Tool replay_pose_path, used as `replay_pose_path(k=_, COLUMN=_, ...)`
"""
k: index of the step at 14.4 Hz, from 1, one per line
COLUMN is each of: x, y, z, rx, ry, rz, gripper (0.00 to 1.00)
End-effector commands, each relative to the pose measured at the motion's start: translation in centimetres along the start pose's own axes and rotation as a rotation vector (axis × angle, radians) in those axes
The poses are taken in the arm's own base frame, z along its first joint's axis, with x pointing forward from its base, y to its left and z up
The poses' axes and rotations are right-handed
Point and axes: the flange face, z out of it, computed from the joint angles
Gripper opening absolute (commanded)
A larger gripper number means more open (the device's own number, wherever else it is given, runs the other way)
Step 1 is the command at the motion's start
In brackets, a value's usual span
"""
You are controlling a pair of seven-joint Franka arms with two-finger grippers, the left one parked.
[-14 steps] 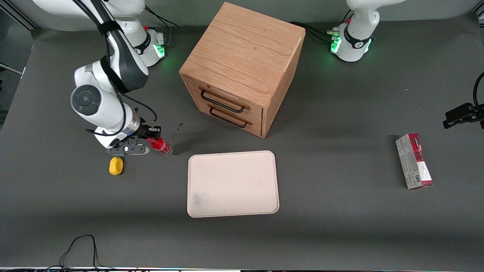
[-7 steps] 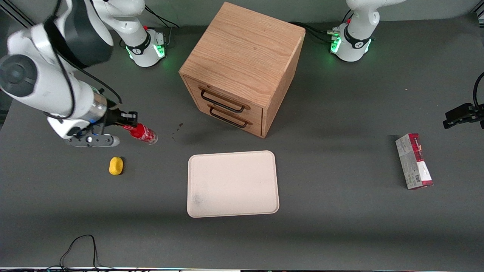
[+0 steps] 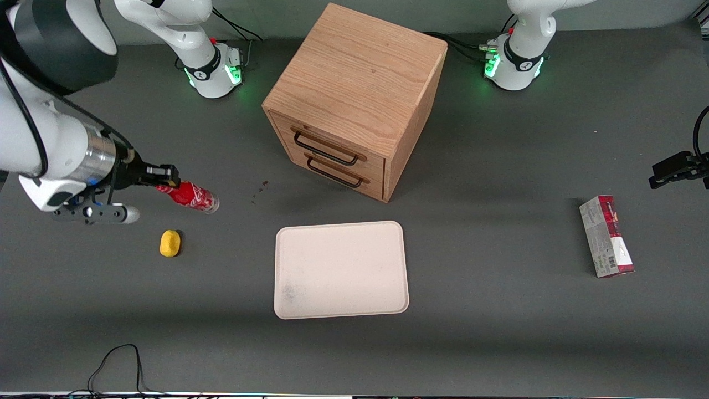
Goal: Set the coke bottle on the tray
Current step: 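Lift the bottle and carry it onto the cream tray's corner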
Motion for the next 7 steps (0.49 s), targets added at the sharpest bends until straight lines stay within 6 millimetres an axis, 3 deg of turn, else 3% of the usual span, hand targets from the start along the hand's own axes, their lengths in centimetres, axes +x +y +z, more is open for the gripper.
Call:
replay_pose_path(k=1, x=3.4, y=-2.8, z=1.7, rx=0.015, ry=0.011, rz=0.055, gripper=0.0)
replay_pose_path(k=2, x=4.9, y=-3.7, z=3.0, rx=0.031, ry=0.007, rz=0.075, gripper=0.0)
replay_pose_path(k=6, x=7.6, y=-10.2, z=8.4, rx=0.02, ry=0.092, rz=0.163, gripper=0.0)
replay_pose_path(k=7, x=8.4, y=-10.9, z=9.6, rx=0.031, ry=0.113, rz=0.195, gripper=0.0)
